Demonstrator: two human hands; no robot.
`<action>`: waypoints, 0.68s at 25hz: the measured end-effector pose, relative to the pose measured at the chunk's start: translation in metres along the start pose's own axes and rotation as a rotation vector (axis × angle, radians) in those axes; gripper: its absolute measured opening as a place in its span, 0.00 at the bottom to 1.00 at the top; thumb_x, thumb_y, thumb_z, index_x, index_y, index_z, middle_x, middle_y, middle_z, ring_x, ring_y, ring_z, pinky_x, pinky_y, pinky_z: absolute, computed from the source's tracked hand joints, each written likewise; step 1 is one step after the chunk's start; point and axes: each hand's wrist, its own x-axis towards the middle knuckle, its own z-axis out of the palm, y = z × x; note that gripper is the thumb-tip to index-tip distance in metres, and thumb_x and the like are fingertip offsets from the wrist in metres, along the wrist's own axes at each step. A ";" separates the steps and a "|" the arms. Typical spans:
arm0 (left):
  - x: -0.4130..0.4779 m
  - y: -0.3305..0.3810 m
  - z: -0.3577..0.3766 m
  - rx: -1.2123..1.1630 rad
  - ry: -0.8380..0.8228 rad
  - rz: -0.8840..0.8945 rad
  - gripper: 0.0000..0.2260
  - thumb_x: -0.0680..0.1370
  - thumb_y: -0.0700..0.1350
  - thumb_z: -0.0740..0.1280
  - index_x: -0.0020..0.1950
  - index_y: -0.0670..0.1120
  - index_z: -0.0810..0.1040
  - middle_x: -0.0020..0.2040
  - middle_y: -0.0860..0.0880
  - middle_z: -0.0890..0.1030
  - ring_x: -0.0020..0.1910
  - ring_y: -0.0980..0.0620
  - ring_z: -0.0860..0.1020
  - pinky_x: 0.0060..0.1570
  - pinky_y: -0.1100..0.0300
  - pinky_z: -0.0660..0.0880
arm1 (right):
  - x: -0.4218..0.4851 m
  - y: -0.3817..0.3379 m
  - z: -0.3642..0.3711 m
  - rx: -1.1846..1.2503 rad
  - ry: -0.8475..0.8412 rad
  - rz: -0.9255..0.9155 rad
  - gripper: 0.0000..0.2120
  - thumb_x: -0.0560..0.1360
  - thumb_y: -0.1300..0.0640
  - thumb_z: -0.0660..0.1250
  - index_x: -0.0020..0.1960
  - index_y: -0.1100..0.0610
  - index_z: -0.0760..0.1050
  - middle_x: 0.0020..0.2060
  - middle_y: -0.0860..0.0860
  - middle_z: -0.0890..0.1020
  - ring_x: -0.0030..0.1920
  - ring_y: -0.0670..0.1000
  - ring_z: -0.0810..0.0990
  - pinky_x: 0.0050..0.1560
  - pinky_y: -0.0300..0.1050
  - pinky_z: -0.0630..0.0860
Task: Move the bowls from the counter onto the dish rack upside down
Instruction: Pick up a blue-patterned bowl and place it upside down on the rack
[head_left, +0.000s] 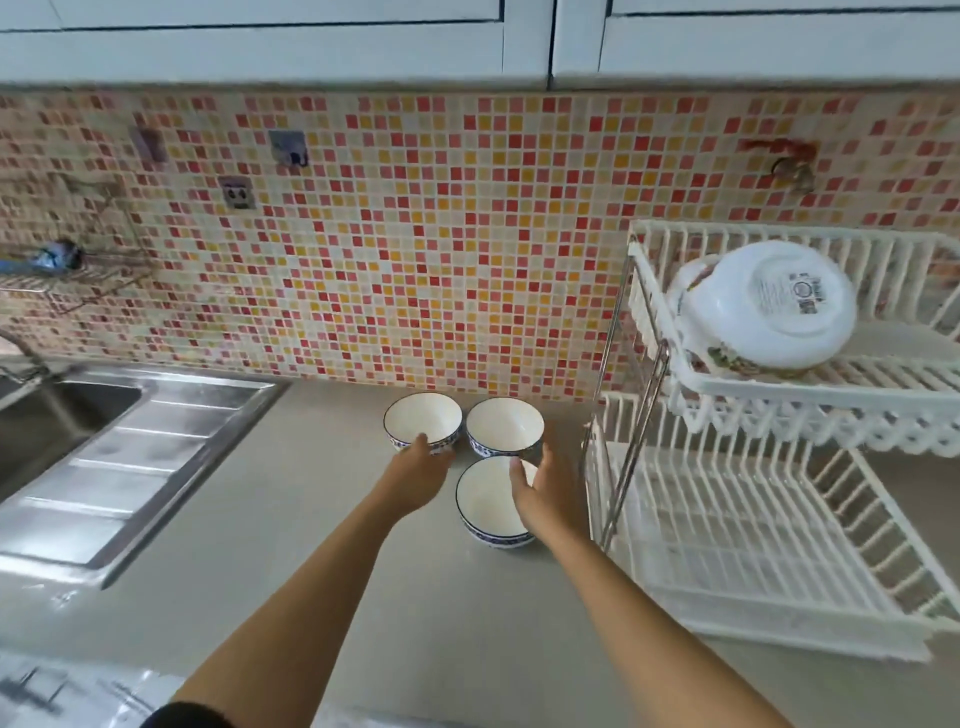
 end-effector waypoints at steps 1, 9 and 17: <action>0.004 -0.009 0.013 0.012 -0.022 -0.014 0.24 0.82 0.50 0.54 0.74 0.38 0.58 0.72 0.37 0.68 0.70 0.39 0.67 0.66 0.53 0.64 | 0.004 0.013 0.007 -0.045 0.011 0.050 0.30 0.75 0.43 0.58 0.71 0.59 0.63 0.68 0.57 0.71 0.69 0.58 0.69 0.68 0.52 0.67; 0.057 -0.036 0.088 -0.108 -0.137 -0.237 0.27 0.82 0.52 0.53 0.74 0.36 0.56 0.72 0.36 0.67 0.71 0.39 0.66 0.66 0.55 0.64 | 0.047 0.079 0.044 -0.062 -0.050 0.334 0.26 0.77 0.45 0.57 0.64 0.64 0.70 0.62 0.62 0.76 0.62 0.61 0.75 0.62 0.51 0.72; 0.076 -0.045 0.096 -0.498 -0.170 -0.387 0.28 0.78 0.58 0.58 0.74 0.48 0.59 0.64 0.42 0.70 0.59 0.39 0.75 0.51 0.52 0.79 | 0.052 0.091 0.056 -0.109 -0.095 0.309 0.15 0.80 0.57 0.52 0.55 0.65 0.72 0.53 0.65 0.80 0.53 0.65 0.79 0.52 0.55 0.76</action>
